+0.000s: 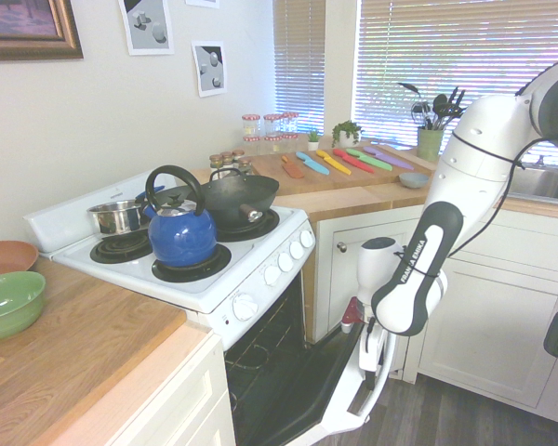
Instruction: Close the oven
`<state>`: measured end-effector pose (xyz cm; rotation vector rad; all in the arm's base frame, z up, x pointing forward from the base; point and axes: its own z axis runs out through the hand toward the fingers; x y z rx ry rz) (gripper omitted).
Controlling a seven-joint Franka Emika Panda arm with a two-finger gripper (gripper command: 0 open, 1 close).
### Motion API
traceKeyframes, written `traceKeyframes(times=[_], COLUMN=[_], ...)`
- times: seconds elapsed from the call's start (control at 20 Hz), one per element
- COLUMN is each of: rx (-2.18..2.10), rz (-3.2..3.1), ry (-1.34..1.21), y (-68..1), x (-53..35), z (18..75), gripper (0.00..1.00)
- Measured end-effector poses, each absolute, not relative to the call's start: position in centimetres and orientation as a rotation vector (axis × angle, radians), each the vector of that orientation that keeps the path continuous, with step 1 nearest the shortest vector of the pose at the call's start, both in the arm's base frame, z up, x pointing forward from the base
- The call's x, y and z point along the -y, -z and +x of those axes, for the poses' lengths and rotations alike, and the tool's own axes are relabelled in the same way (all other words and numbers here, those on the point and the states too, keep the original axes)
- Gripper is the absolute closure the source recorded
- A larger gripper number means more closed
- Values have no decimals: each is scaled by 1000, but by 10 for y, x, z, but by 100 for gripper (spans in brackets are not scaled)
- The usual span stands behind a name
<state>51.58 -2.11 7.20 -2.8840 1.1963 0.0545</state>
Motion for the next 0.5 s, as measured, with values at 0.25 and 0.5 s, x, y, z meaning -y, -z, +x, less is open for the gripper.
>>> traceKeyframes(times=[0.25,0.5], rx=[-1179,-1159], rz=[-2849,-2804], ry=[163,290], y=[-92,-113], x=[-4,-40], z=[554,591], gripper=[0,0])
